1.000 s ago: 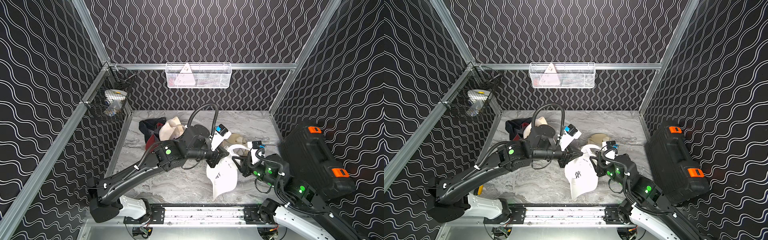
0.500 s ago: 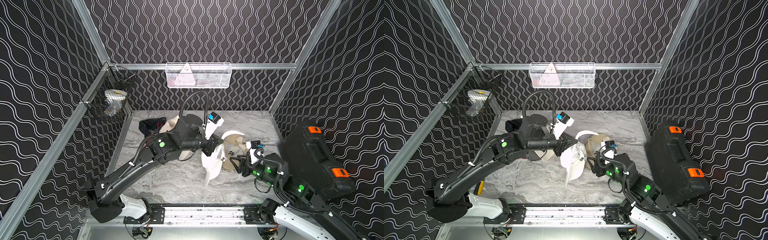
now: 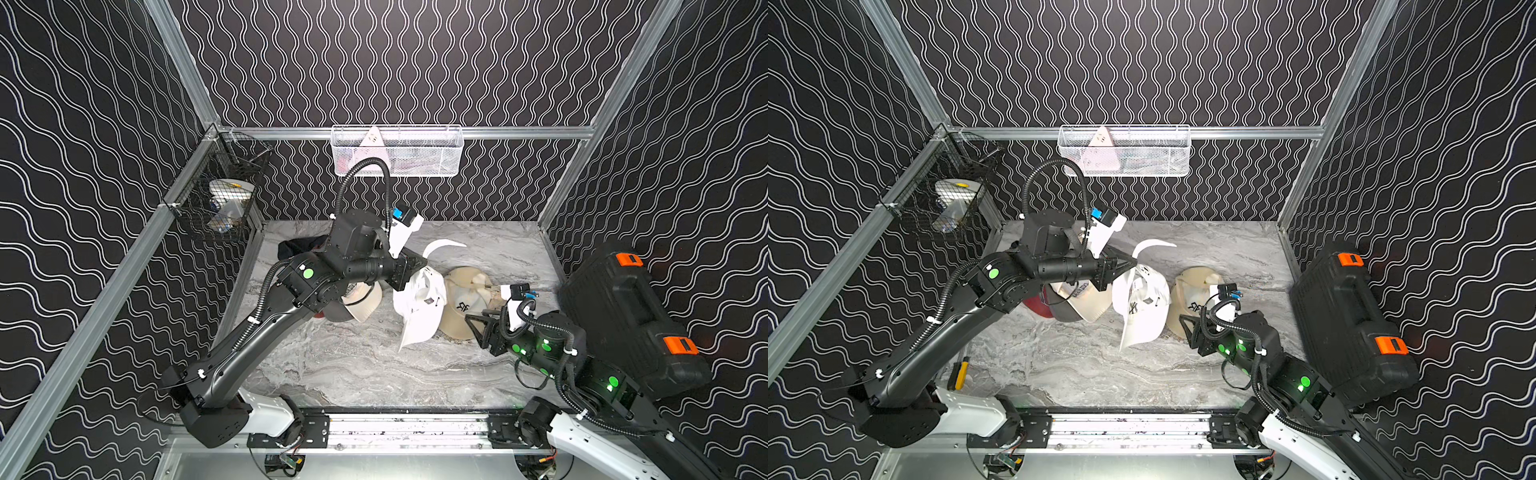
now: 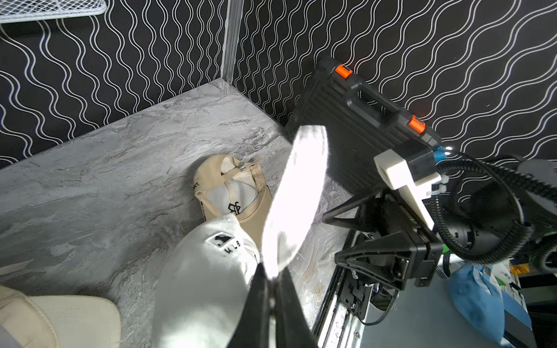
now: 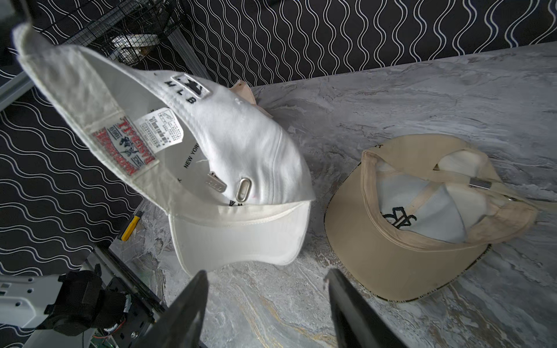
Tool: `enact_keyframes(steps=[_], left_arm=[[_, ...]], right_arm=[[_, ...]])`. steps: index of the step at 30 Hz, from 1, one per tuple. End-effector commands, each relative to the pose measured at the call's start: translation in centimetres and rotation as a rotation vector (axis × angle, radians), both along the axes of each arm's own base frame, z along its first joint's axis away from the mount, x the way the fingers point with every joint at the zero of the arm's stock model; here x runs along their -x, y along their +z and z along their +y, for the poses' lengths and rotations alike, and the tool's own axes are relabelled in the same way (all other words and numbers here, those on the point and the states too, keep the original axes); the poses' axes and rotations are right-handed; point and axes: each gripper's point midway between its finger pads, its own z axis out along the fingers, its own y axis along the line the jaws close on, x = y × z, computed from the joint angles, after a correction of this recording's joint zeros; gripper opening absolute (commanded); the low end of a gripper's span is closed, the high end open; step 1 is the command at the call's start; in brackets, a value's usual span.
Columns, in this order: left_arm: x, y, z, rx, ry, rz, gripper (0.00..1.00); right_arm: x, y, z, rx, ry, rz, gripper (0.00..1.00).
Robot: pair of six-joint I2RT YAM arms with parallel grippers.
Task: Open the adjustable buckle of the baseball cap
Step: Place the baseball cap on the baseball cap.
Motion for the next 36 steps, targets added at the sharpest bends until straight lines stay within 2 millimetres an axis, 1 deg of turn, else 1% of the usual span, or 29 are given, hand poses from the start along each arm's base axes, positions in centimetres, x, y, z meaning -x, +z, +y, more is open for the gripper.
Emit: enact_keyframes(steps=[1, 10, 27, 36], left_arm=[[-0.3, 0.6, 0.4, 0.019, -0.005, -0.017, 0.0], [-1.6, 0.7, 1.9, 0.028, 0.029, -0.013, 0.0], [-3.2, 1.5, 4.4, 0.048, 0.088, -0.02, 0.0], [-5.5, 0.7, 6.5, 0.066, 0.153, 0.006, 0.0]], right_arm=[[0.0, -0.1, -0.6, 0.015, -0.019, -0.004, 0.65], [0.2, -0.3, -0.9, 0.015, -0.028, -0.005, 0.66], [0.3, -0.1, -1.2, 0.013, -0.036, -0.009, 0.67], [0.2, -0.2, -1.2, 0.016, -0.037, -0.011, 0.67]])
